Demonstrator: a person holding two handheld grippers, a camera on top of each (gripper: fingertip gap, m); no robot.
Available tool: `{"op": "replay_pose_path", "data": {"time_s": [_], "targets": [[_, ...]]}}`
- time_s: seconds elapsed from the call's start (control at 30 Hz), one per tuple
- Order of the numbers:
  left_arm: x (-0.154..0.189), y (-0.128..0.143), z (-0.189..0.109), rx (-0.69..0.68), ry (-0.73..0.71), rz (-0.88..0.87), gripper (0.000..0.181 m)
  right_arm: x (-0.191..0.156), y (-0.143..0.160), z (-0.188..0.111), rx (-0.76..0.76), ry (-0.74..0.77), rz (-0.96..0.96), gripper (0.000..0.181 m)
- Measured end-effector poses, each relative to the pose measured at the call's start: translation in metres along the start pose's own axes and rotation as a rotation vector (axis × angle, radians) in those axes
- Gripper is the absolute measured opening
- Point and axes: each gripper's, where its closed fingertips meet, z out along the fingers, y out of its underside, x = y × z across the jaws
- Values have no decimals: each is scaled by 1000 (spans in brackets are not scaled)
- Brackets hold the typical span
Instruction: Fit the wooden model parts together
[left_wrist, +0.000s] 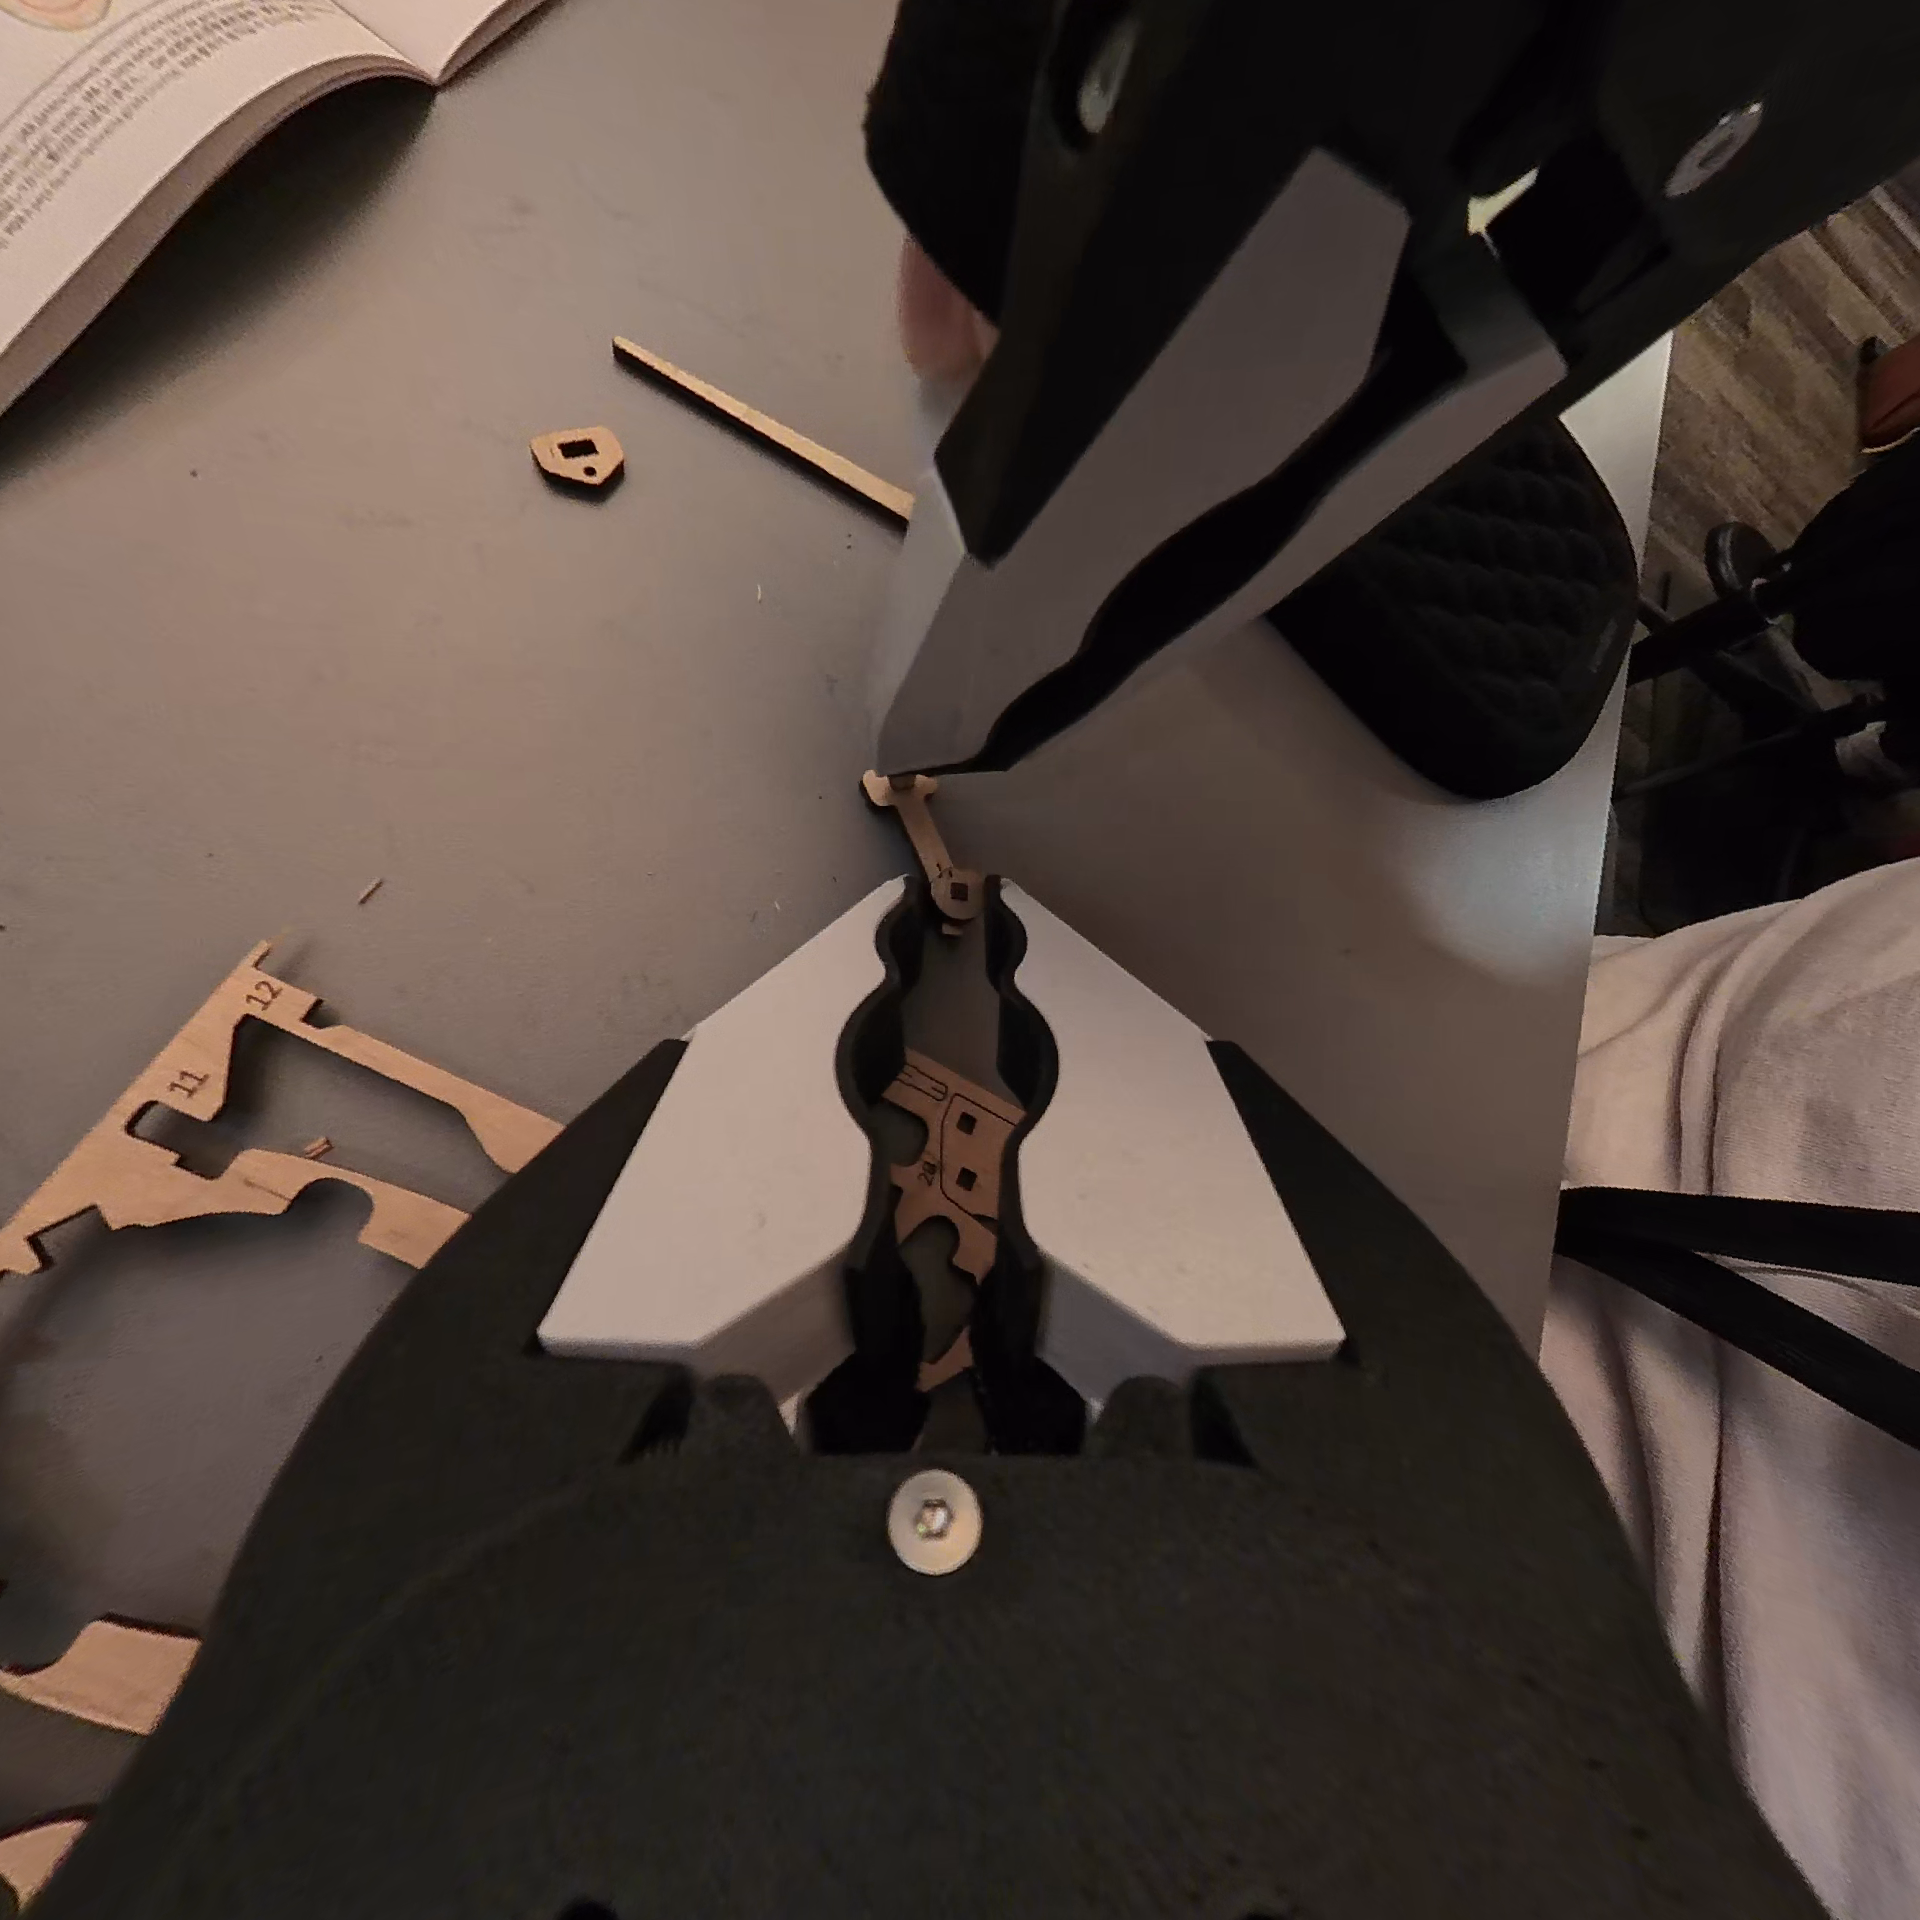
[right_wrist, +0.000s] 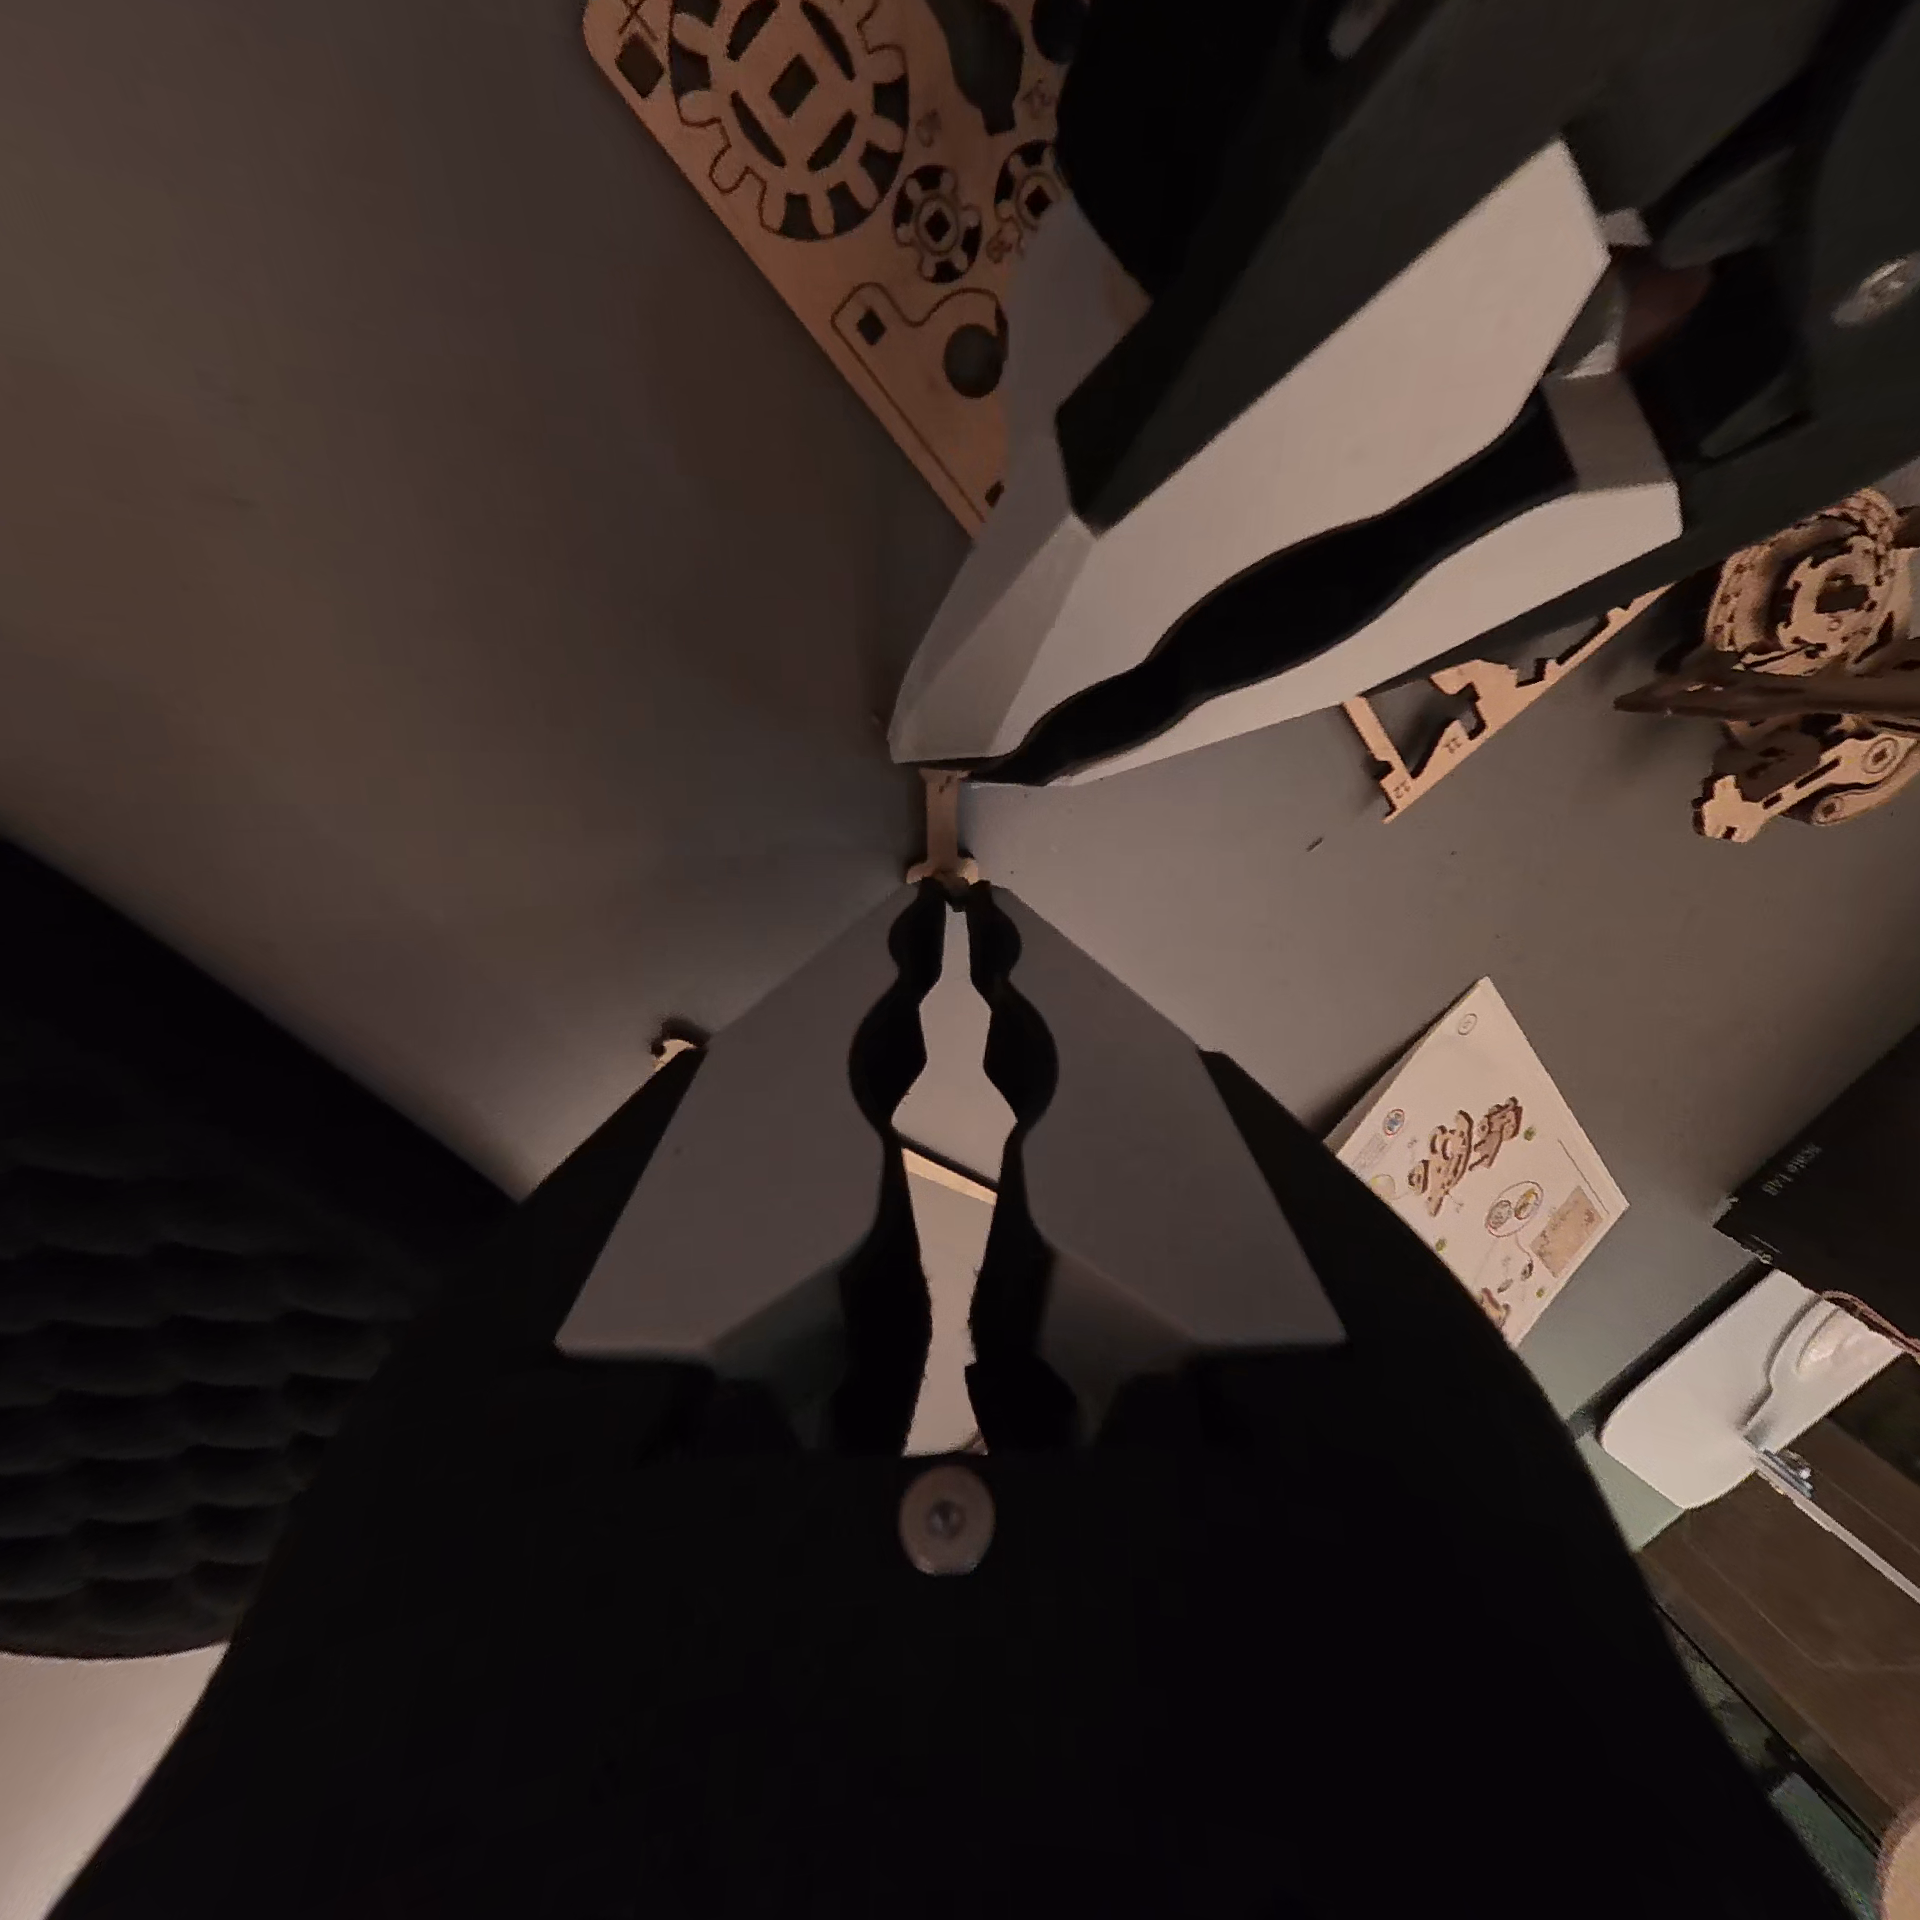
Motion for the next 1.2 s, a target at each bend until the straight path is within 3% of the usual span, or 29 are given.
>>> {"op": "replay_pose_path", "data": {"time_s": [0.4,0.8,1.2], "targets": [[0,0,0,-1,3,-3,9,-2,-1,0,33,29,28,4],[2,0,0,0,16,-7,9,-6,-1,-1,104,-193,112,5],[2,1,0,-2,22,-13,9,-19,-9,-3,138,-270,150,2]]}}
